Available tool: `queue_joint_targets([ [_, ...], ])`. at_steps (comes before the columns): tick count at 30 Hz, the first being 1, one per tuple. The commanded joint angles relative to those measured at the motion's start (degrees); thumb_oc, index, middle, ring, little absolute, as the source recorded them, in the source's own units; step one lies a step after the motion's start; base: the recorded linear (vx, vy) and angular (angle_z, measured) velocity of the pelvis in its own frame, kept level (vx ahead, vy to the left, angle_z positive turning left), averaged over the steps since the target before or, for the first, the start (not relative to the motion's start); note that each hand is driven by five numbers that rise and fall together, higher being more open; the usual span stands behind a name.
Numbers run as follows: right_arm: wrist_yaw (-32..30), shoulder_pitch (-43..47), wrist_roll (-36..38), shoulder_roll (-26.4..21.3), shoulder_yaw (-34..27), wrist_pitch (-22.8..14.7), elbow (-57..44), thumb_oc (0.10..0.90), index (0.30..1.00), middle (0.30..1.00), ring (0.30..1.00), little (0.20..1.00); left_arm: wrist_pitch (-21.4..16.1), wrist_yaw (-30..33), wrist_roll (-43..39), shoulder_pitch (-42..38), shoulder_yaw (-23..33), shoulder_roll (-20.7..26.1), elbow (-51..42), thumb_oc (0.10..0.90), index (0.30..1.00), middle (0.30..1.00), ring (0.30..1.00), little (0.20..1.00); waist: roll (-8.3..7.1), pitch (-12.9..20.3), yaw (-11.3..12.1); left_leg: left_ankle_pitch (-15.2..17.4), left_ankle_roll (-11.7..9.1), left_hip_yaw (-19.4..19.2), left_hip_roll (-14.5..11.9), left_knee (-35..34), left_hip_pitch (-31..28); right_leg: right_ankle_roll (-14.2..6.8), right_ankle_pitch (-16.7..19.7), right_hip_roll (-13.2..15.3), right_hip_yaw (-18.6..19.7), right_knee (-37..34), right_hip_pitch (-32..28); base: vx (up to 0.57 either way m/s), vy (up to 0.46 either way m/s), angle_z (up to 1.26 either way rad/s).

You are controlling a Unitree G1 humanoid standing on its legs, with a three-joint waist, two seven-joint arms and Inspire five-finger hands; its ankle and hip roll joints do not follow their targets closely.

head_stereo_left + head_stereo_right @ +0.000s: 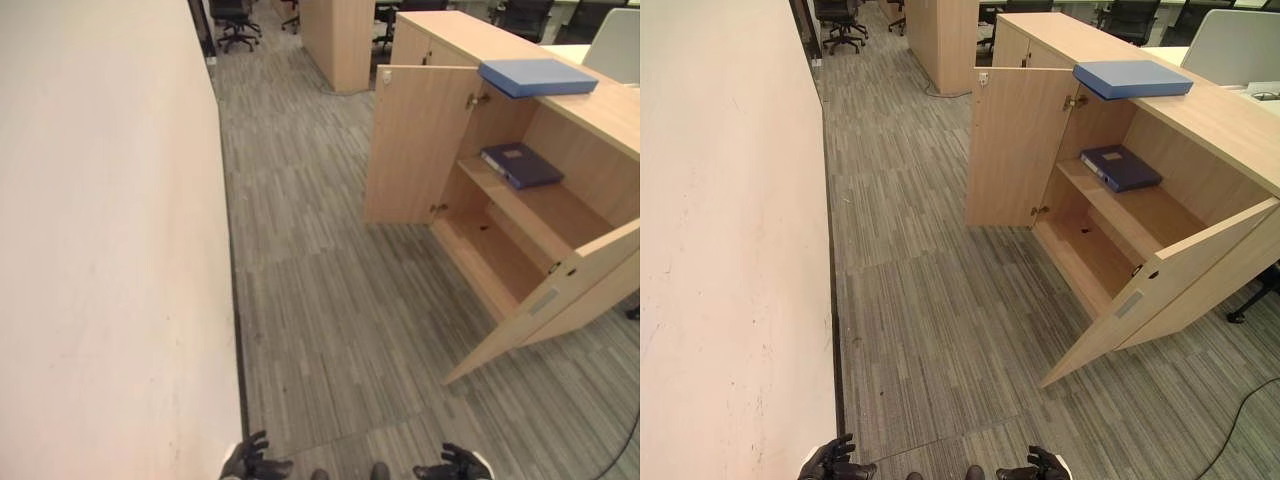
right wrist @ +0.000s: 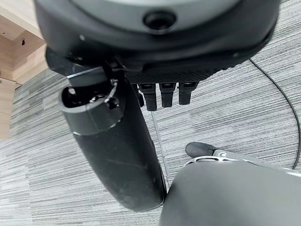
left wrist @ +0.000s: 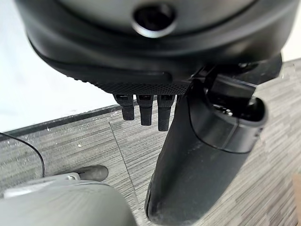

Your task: Put the empty folder in the office cabinet

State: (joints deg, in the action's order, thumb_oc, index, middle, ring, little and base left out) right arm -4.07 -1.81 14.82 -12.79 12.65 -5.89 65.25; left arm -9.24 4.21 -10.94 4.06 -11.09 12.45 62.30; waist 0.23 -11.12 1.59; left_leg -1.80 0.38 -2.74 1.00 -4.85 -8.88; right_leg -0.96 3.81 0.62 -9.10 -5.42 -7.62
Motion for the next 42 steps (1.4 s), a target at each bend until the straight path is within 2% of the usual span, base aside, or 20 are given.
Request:
queue_joint_targets([
  [1, -0.1, 3.6, 1.7, -1.3, 1.3, -1.6, 0.0, 0.800, 0.900, 0.900, 0.900, 0.900, -3.4, -0.1, -0.8, -4.5, -0.5, 0.5, 0.8, 0.800, 0.900, 0.900, 0.900, 0.900, -0.04, 0.6, -0.2, 3.1, -4.8, 2.1, -3.4, -0.2, -1.2, -6.7, -5.2, 5.3, 1.2, 0.4, -3.2, 0.00, 0.000, 0.00],
  [19, -0.2, 3.2, 0.7, -1.6, 0.6, -0.6, 3.3, 0.800, 0.900, 0.900, 0.900, 0.900, -3.2, -0.1, -1.5, -4.6, -0.5, -0.2, 1.6, 0.800, 0.900, 0.900, 0.900, 0.900, 0.24, 0.0, -0.6, 2.9, -5.2, 2.6, -4.1, -0.2, -1.3, -6.1, -6.1, 4.3, 0.7, 0.4, -3.7, 0.01, -0.016, 0.00],
  [25, -0.3, 3.4, 0.4, -2.0, 0.9, -0.5, 2.7, 0.800, 0.900, 0.900, 0.900, 0.900, -3.1, 0.0, -2.5, -5.3, -0.8, -0.3, 1.0, 0.800, 0.900, 0.900, 0.900, 0.900, 0.64, -0.4, -0.8, 2.3, -5.6, 3.2, -4.6, -0.2, -0.8, -5.3, -6.6, 3.5, 0.6, 0.4, -3.4, 0.02, -0.068, 0.09],
  [30, -0.2, 3.4, 0.7, -2.4, 0.7, -0.5, 2.8, 0.800, 0.900, 0.900, 0.900, 0.900, -3.1, 0.0, -3.0, -5.6, -0.6, 0.1, 1.1, 0.800, 0.900, 0.900, 0.900, 0.900, 1.25, -1.0, -1.1, 1.8, -6.1, 3.9, -5.9, 0.5, -0.5, -4.0, -8.1, 2.4, 1.1, 3.1, -2.1, 0.02, -0.083, 0.04],
  [31, -0.2, 3.7, 1.0, -2.7, 0.5, -0.7, 2.7, 0.800, 0.900, 0.900, 0.900, 0.900, -3.1, 0.0, -3.5, -6.2, -0.5, 0.5, 0.8, 0.800, 0.900, 0.900, 0.900, 0.900, 1.23, -1.9, -1.1, 2.3, -6.9, 3.8, -6.6, 4.5, 1.8, -3.4, -9.5, 2.1, 1.4, 5.5, -0.7, -0.02, -0.084, 0.01],
  [32, -0.2, 3.7, 1.0, -2.7, 0.4, -0.7, 2.7, 0.800, 0.900, 0.900, 0.900, 0.900, -3.1, 0.0, -3.5, -6.2, -0.5, 0.5, 0.8, 0.800, 0.900, 0.900, 0.900, 0.900, 1.22, -1.8, -1.1, 2.4, -6.9, 3.8, -6.6, 4.7, 2.1, -3.4, -9.6, 2.1, 1.4, 5.6, -0.6, -0.05, -0.105, 0.03],
  [34, 0.0, 3.9, 1.1, -3.2, -0.1, -0.9, 2.3, 0.800, 0.900, 0.900, 0.900, 0.900, -3.1, -0.1, -4.0, -6.6, -0.3, 1.0, 0.4, 0.800, 0.900, 0.900, 0.900, 0.900, 0.68, -2.8, -1.4, 3.1, -8.6, 2.4, -7.2, 11.4, 5.9, -2.7, -10.5, 2.3, 1.0, 7.2, -0.1, -0.02, -0.113, 0.07],
  [36, -0.2, 4.0, 0.9, -3.6, -0.2, -0.8, 2.4, 0.800, 0.900, 0.900, 0.900, 0.900, -3.1, 0.1, -4.6, -7.2, 0.2, 1.4, 0.4, 0.800, 0.900, 0.900, 0.900, 0.900, 0.09, -4.0, -1.3, 0.3, -9.6, 0.8, -8.4, 20.1, 10.1, -1.8, -11.2, 2.4, 0.8, 8.2, -0.9, 0.07, -0.156, 0.30],
  [37, -0.4, 4.1, 0.6, -4.1, 0.0, -0.5, 2.7, 0.800, 0.900, 0.900, 0.900, 0.900, -3.1, 0.3, -5.0, -7.7, 0.1, 1.7, 0.6, 0.800, 0.900, 0.900, 0.900, 0.900, -0.16, -4.8, -1.3, -2.3, -9.2, -1.0, -10.4, 23.3, 14.1, -1.3, -12.4, 2.3, 0.3, 9.0, -1.8, 0.11, -0.112, 0.44],
  [39, -0.4, 4.1, 0.5, -4.4, -0.2, -0.2, 2.9, 0.800, 0.900, 0.900, 0.900, 0.900, -3.1, 0.0, -5.1, -7.7, 0.1, 1.9, 0.5, 0.800, 0.900, 0.900, 0.900, 0.900, -0.32, -5.0, -0.9, -2.3, -8.7, -1.8, -11.0, 22.7, 16.4, -1.3, -13.7, 2.3, 0.3, 9.9, -2.4, 0.21, -0.034, 0.19],
  [40, -0.4, 4.3, 0.6, -4.8, -0.3, 0.0, 2.6, 0.800, 0.900, 0.900, 0.900, 0.900, -2.9, 0.0, -5.0, -7.4, 0.0, 2.2, 0.2, 0.800, 0.900, 0.900, 0.900, 0.900, -0.06, -5.0, -0.1, -2.9, -8.3, -2.0, -11.5, 19.0, 18.6, -1.4, -15.6, 1.9, 0.8, 11.6, -3.1, 0.26, 0.005, 0.06],
  [41, -0.4, 4.3, 0.6, -4.8, -0.3, 0.0, 2.6, 0.800, 0.900, 0.900, 0.900, 0.900, -2.9, 0.0, -5.0, -7.4, 0.0, 2.2, 0.1, 0.800, 0.900, 0.900, 0.900, 0.900, -0.15, -5.1, -0.1, -2.9, -8.3, -2.0, -11.4, 18.9, 18.4, -1.4, -15.8, 2.0, 0.8, 11.7, -3.1, 0.28, 0.045, 0.08],
  [42, -0.4, 4.8, 1.0, -4.9, -0.3, 0.0, 2.6, 0.800, 0.900, 0.900, 0.900, 0.900, -2.8, 0.1, -5.0, -7.4, -0.1, 2.3, 0.2, 0.800, 0.900, 0.900, 0.900, 0.900, 0.38, -5.3, 0.4, -5.2, -8.6, -1.1, -11.5, 16.4, 19.6, -1.5, -17.1, 1.4, 1.3, 13.0, -3.5, 0.19, 0.055, 0.03],
])
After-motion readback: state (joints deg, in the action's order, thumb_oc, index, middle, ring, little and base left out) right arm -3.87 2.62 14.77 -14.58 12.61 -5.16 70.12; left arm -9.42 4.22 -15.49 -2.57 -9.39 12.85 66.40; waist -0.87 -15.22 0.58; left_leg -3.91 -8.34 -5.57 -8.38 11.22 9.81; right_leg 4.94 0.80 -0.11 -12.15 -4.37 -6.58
